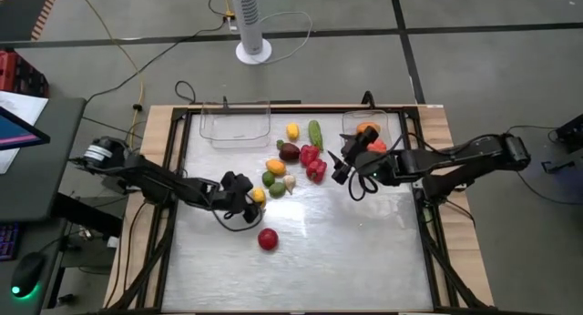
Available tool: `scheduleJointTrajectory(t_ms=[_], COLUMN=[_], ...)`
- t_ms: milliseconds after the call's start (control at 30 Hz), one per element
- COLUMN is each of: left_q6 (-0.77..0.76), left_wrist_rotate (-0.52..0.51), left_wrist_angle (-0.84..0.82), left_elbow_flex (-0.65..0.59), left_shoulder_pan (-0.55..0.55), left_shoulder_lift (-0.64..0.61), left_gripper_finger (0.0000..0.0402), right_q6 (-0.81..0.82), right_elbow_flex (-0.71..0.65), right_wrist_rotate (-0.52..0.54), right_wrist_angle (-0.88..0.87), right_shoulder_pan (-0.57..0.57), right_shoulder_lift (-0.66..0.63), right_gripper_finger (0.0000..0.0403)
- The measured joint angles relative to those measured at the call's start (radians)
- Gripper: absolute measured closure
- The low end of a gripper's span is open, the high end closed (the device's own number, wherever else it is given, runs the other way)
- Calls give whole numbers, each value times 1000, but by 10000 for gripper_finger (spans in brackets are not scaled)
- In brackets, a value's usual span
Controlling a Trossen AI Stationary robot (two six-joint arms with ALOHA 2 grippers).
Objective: Sort produce into baskets
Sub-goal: Put the bottom yellow lemon into the left transparent bin
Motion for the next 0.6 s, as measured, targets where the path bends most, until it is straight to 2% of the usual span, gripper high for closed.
scheduleJointTrajectory(t_ms=[200,333,467,600], left_q6=[25,33,36,41], left_wrist_rotate=[3,44,41,13], left_wrist_angle=[-8,-18,-37,-69], left_elbow_flex=[40,57,66,66], left_shoulder_pan=[66,95,98,96], left_shoulder_lift=[107,155,158,127], left_gripper_finger=[74,115,164,172], right_q6=[-20,-20,-20,-19], right_elbow_flex=[-33,-34,-33,-33], right_wrist_rotate=[-45,-46,-47,-47], right_wrist_angle=[28,23,21,21], right_shoulder_pan=[-47,-42,-26,-22], right_shoulder_lift=[-18,-28,-32,-34], right_gripper_finger=[84,84,84,84])
